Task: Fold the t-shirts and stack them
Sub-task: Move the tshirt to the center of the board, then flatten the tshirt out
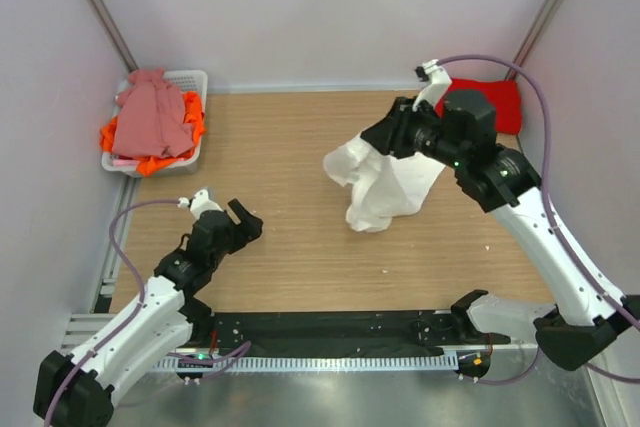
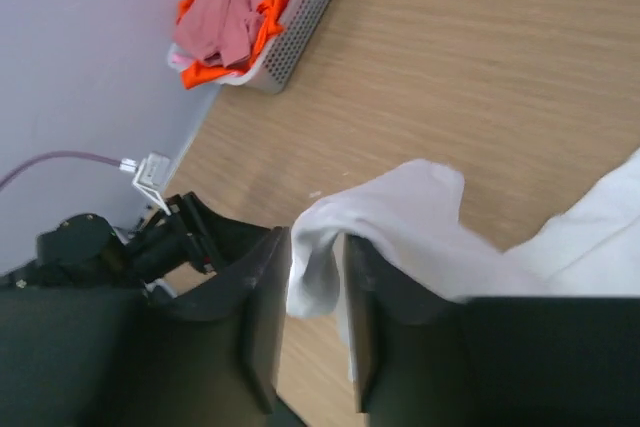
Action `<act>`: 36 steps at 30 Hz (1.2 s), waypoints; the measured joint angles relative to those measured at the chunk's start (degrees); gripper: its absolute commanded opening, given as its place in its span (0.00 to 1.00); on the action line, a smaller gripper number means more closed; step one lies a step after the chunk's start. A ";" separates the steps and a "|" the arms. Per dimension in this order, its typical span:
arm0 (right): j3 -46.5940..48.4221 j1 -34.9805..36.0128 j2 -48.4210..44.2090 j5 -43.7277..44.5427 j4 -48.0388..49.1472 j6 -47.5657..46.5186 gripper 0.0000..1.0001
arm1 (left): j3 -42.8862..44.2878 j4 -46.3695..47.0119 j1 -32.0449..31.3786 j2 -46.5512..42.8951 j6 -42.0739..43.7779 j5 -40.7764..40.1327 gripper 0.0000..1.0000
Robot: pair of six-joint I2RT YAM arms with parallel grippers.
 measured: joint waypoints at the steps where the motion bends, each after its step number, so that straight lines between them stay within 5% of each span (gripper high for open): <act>1: 0.00 1.95 1.29 -0.04 1.20 0.17 0.65 | -0.02 -0.07 -0.02 -1.25 0.02 -0.20 0.80; 7: -2.80 4.37 10.99 9.05 -2.49 0.66 0.80 | -0.28 -0.39 -0.04 -8.52 -0.13 -1.44 0.82; 10: -12.70 4.48 12.44 19.10 -5.68 2.84 0.80 | -0.50 -0.55 -0.04 -9.07 -0.26 -1.88 0.80; 14: -21.55 5.68 10.99 21.24 -9.16 4.20 0.79 | -0.52 -0.52 -0.04 -6.21 -0.39 -2.10 0.79; 22: -11.85 17.05 19.78 24.39 -5.11 4.28 0.85 | -0.35 -0.42 -0.15 -1.70 0.00 -1.16 0.68; 28: -11.69 12.76 24.26 28.68 -6.23 4.98 0.94 | 4.20 -0.24 -6.14 7.54 1.46 -0.46 0.69; 36: -23.91 -6.88 13.44 26.69 -2.93 6.99 1.00 | 13.60 0.35 -28.35 23.82 -0.28 -4.94 0.96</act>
